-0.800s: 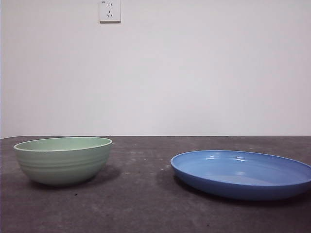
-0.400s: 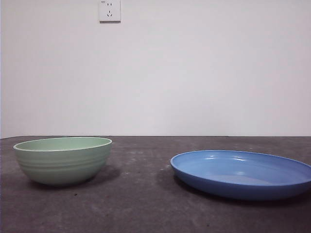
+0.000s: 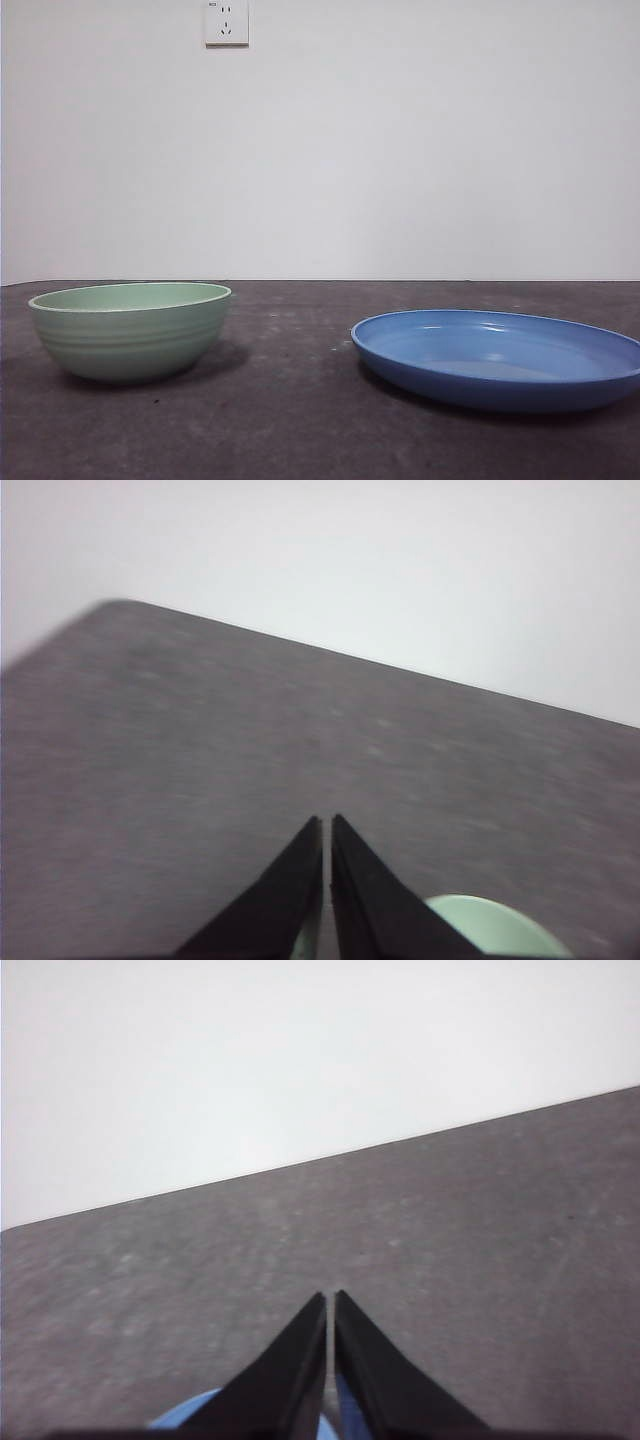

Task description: Place the green bowl on the blue plate

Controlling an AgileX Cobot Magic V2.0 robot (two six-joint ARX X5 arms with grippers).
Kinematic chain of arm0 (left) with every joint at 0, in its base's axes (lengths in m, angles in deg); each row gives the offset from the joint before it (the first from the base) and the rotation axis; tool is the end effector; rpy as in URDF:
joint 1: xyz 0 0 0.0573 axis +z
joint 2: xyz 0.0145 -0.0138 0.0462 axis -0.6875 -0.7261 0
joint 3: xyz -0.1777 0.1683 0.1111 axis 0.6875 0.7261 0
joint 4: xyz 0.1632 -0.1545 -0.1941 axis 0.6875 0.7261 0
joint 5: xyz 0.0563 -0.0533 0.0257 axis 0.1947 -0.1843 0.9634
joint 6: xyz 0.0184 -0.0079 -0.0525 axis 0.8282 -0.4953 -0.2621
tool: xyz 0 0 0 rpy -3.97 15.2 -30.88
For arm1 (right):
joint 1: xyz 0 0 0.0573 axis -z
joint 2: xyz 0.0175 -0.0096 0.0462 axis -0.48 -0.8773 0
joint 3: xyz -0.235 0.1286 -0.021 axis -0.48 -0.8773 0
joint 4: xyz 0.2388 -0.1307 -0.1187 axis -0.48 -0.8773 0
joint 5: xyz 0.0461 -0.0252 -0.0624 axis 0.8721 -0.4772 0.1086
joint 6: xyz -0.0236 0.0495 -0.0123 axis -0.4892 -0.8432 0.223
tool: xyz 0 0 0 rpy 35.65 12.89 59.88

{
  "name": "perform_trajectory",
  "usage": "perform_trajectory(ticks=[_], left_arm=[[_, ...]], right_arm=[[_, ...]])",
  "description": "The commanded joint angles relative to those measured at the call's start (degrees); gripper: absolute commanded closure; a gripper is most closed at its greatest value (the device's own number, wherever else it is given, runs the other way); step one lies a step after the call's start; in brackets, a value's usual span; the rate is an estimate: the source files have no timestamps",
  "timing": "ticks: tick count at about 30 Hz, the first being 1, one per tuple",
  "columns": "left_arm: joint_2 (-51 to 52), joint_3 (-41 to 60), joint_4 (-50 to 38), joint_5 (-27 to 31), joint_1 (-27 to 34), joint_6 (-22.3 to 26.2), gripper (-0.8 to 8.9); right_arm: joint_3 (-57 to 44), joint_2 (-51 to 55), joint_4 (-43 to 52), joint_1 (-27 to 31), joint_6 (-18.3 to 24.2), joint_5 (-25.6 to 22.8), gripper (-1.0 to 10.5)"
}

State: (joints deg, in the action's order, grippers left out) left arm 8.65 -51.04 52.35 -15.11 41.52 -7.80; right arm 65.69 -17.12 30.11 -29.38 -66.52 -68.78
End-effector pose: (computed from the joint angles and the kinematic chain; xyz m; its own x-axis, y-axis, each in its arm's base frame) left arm 0.1418 -0.0065 0.2582 0.9861 -0.0854 -0.1427 0.0450 0.9631 -0.2652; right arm 0.1268 0.0062 0.2789 0.9839 0.1555 -0.0878 -0.1187 0.9367 0.3293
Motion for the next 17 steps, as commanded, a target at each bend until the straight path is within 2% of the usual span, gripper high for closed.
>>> perform_trajectory(ticks=[1,4,10,13,17], left_arm=[[-4.1,-7.0,2.5,-3.9,-0.9,-1.0,7.98],[-8.4,-13.3,6.9,-8.0,-1.8,-1.0,7.98],[-15.4,-23.2,13.0,-14.8,-3.8,-0.8,7.98],[-18.5,-27.2,16.7,-17.1,-4.9,-0.7,7.98],[-22.1,-32.0,21.9,-20.4,-6.4,1.2,7.98]], right_arm=[[5.9,-3.9,-3.4,-0.1,-1.0,3.3,9.4],[11.3,-8.1,-8.4,-0.1,-0.9,8.6,9.4],[20.9,-15.9,-19.9,-0.1,3.8,18.7,9.4],[25.4,-19.1,-25.2,-0.4,6.7,20.4,9.4],[30.0,-21.7,-28.8,-3.5,9.9,21.3,9.4]])
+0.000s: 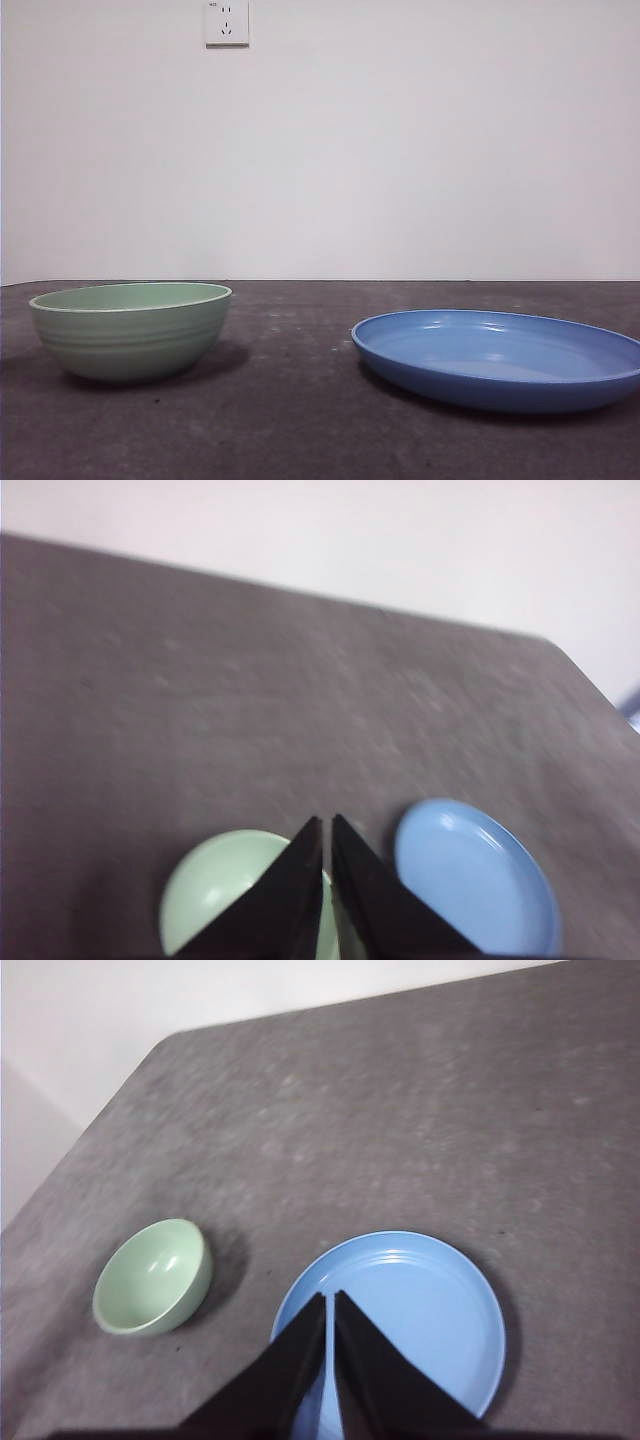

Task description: Place the green bowl on the blue plate

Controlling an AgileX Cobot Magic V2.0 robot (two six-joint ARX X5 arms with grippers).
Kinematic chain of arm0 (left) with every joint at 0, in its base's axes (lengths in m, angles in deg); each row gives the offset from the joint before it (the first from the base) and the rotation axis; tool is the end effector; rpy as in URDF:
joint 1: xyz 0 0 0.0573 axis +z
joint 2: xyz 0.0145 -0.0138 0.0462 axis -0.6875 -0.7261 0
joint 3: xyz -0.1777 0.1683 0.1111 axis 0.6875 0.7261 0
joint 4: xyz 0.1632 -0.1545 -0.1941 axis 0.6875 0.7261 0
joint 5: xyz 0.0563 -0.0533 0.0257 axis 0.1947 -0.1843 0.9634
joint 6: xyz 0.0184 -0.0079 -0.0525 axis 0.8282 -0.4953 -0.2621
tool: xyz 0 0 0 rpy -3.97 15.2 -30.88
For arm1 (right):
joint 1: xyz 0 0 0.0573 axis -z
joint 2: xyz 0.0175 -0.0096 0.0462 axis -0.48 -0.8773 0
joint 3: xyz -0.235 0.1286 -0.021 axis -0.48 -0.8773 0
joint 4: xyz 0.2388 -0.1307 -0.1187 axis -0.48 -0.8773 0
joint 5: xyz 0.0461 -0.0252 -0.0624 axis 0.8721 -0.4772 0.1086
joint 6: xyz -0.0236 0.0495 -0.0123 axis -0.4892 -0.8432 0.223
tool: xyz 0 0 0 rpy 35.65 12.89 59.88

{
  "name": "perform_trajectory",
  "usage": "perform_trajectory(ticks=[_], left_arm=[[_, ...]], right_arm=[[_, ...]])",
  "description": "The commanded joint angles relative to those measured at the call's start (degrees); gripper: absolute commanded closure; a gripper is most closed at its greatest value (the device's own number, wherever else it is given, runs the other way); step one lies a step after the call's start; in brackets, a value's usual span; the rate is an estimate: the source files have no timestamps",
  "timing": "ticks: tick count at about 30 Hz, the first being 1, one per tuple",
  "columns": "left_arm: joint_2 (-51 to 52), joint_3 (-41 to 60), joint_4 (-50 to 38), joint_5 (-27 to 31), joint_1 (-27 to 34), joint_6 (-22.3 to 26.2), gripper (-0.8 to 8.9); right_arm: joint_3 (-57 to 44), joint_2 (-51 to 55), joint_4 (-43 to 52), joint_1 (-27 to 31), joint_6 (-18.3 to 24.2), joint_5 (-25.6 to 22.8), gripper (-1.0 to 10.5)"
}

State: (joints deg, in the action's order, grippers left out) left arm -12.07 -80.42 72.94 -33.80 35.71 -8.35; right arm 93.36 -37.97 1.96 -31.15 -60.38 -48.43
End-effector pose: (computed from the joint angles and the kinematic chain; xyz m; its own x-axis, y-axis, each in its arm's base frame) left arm 0.1565 -0.0335 0.3667 0.8147 -0.4835 -0.3200 0.3592 0.8542 -0.3760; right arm 0.1339 0.0215 0.3653 0.7649 0.5122 -0.3906 -0.3596 0.8427 0.4008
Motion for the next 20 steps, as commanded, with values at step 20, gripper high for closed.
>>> perform_trajectory(ticks=[20], left_arm=[[-3.6,-6.4,14.8,-5.8,-3.8,6.2,6.36]], right_arm=[[6.4,-0.8,-9.6,-9.4,7.3,1.4,9.4]])
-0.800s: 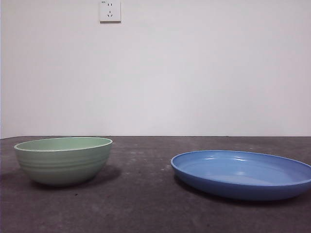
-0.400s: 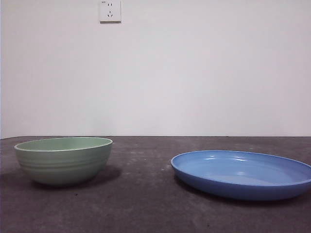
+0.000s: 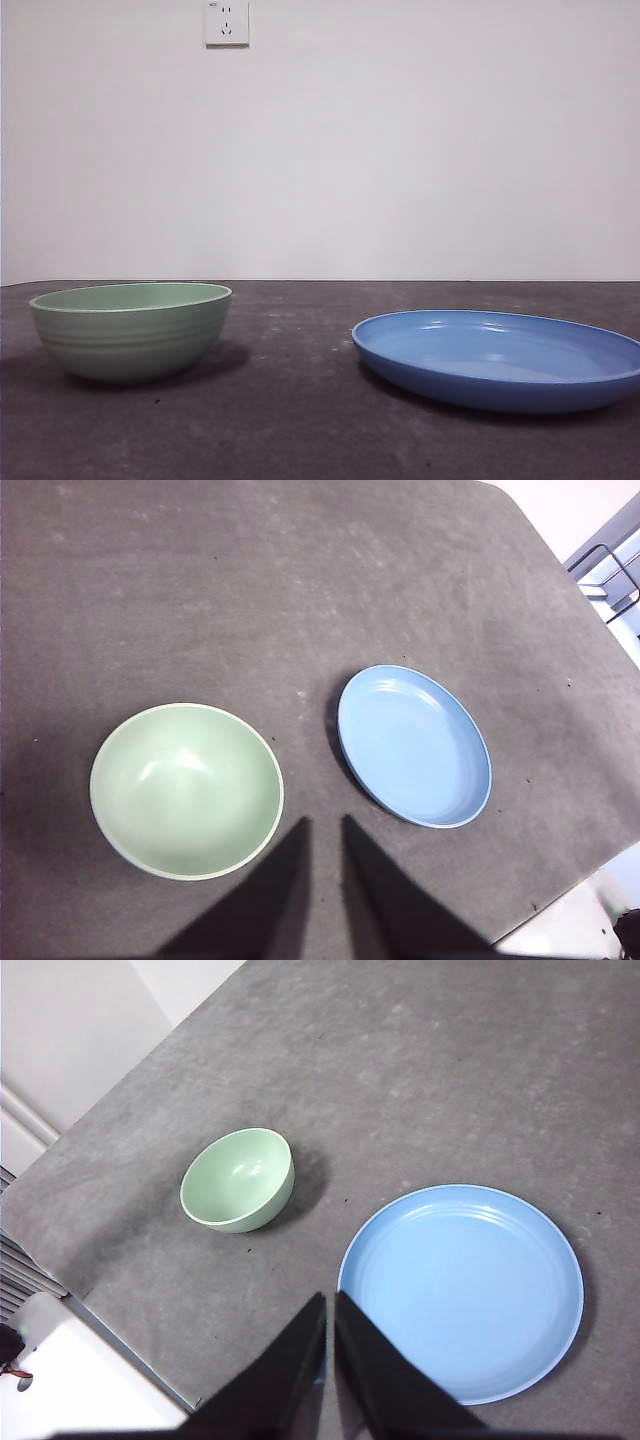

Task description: Place the green bowl on the blue plate

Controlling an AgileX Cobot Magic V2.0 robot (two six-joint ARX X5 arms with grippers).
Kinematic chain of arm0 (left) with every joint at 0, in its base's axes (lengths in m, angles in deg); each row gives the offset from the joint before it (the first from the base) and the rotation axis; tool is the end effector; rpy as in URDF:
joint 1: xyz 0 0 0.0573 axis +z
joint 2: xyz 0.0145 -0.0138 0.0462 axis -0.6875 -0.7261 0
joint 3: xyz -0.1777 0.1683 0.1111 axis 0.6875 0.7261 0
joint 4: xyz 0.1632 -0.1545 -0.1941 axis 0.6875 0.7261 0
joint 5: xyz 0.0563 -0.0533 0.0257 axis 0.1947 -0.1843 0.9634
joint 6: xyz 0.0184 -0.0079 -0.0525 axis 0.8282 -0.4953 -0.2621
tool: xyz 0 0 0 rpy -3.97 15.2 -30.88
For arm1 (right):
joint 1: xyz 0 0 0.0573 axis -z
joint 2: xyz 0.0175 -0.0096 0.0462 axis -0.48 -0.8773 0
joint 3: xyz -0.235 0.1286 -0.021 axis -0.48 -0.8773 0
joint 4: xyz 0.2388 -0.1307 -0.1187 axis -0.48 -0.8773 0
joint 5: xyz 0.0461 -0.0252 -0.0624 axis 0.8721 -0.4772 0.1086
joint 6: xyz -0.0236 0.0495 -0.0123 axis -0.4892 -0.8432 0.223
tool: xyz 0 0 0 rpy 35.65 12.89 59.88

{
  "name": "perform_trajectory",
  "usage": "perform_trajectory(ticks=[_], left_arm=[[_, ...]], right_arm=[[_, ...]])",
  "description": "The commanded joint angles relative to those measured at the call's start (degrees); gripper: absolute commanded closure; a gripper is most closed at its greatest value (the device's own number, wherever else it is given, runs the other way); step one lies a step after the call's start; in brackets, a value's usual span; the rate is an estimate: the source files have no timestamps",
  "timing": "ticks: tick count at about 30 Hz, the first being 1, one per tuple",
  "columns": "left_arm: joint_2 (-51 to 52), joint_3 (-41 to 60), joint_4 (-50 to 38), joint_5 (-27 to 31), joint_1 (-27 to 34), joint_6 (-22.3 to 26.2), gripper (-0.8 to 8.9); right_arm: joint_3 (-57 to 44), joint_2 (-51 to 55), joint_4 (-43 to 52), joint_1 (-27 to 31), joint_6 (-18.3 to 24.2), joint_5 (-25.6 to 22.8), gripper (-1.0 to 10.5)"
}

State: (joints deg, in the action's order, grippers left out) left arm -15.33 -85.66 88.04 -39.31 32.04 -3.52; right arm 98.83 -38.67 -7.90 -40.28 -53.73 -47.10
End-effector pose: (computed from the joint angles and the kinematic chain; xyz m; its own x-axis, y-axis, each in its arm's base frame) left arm 0.1470 -0.0450 0.3684 0.6387 -0.5950 -0.4878 0.4396 0.8025 -0.4034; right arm 0.1124 0.0398 0.3812 0.6235 0.6373 -0.4529 -0.5364 0.7701 0.3453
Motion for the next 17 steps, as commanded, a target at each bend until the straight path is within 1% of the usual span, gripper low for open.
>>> perform_trajectory(ticks=[1,2,3,5,7,9,11,13,17], left_arm=[[-0.3,-1.2,-0.2,-0.3,-0.2,1.4,5.87],[-0.3,-1.2,-0.1,-0.3,-0.2,1.4,5.26],[-0.3,-1.2,0.1,-0.3,-0.2,1.6,4.74],[-0.3,-1.2,0.3,-0.3,-0.2,1.8,3.71],[-0.3,-1.2,0.5,-0.3,-0.2,1.8,3.07],[-0.3,-1.2,0.5,-0.3,-0.2,1.8,2.63],[-0.3,-1.2,0.4,-0.3,-0.2,1.8,2.25],[-0.4,-1.2,0.4,-0.2,-0.2,1.8,1.90],[-0.7,-1.2,0.3,-0.2,-0.2,2.0,1.83]], right_arm=[[1.0,-0.1,0.2,-0.3,0.6,0.1,9.3],[1.0,-0.1,0.2,-0.3,0.6,0.1,9.0],[1.0,-0.1,0.2,-0.3,0.6,0.1,8.3],[1.0,-0.1,0.2,-0.3,0.5,0.1,6.7],[1.0,-0.1,0.2,-0.3,0.4,0.1,5.0],[1.0,-0.1,0.2,-0.3,0.2,0.1,3.9],[1.0,-0.1,0.2,-0.3,0.0,0.1,3.5],[1.0,-0.1,0.2,-0.3,0.0,0.1,3.5],[1.0,-0.1,0.2,-0.3,0.0,0.1,3.5]])
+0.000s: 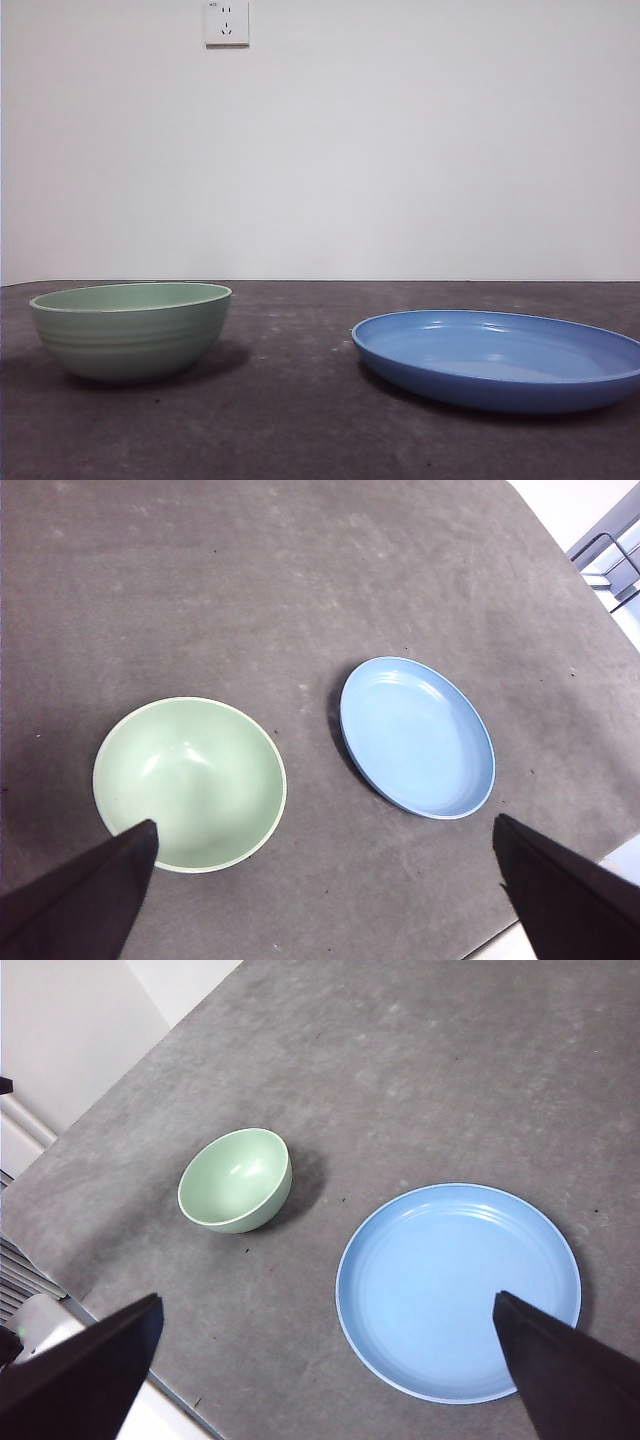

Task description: Place the green bowl on the blue plate

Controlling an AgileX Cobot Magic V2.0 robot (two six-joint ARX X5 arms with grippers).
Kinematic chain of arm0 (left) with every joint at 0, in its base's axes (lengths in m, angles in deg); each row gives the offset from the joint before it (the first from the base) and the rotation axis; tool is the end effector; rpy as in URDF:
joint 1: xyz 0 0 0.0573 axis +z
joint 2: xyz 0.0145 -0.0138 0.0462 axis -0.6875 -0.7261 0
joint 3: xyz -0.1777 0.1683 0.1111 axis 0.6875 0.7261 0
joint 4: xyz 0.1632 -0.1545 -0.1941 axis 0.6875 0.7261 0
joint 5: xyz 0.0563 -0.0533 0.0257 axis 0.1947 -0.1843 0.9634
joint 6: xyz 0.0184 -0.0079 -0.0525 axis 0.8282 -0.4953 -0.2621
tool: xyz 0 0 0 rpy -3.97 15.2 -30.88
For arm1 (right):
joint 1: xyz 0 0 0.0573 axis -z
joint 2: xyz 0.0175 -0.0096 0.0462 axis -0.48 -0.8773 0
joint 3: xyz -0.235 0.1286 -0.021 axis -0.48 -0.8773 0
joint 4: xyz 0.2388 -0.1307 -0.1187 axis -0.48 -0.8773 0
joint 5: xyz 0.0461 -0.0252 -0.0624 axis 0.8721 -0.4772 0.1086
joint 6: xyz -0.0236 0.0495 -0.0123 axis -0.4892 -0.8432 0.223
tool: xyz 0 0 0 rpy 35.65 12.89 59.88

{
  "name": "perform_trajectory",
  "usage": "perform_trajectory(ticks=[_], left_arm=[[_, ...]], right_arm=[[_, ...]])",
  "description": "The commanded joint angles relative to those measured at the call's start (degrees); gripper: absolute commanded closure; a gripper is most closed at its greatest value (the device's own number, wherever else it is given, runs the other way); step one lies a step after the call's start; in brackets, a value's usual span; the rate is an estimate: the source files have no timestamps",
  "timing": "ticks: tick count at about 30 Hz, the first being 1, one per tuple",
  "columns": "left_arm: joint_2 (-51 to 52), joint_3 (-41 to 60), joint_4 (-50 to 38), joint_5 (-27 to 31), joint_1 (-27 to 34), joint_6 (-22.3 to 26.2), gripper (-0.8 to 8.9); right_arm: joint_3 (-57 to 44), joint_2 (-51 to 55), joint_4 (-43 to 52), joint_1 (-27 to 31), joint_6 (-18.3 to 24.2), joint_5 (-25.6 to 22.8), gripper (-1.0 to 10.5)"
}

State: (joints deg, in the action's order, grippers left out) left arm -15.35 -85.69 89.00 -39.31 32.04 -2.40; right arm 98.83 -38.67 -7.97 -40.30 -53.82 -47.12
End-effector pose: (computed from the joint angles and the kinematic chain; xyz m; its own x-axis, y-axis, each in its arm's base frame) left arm 0.1461 -0.0448 0.3672 0.6307 -0.5934 -0.5001 0.4455 0.8045 -0.3928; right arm 0.1124 0.0398 0.3811 0.6229 0.6372 -0.4539 -0.5352 0.7703 0.3469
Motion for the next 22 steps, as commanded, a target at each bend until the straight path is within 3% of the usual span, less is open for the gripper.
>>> perform_trajectory(ticks=[1,10,22], left_arm=[[-0.7,-1.2,-0.6,-0.2,-0.2,1.5,1.83],[-8.5,-1.2,0.3,9.5,-0.1,2.2,1.84],[-31.8,-1.2,-6.9,9.7,0.2,3.0,1.88]], right_arm=[[1.0,-0.1,0.3,-0.3,0.1,0.1,3.5],[1.0,-0.1,0.3,-0.2,-0.2,0.2,3.5],[1.0,-0.1,0.3,-0.3,-0.4,0.1,3.5]])
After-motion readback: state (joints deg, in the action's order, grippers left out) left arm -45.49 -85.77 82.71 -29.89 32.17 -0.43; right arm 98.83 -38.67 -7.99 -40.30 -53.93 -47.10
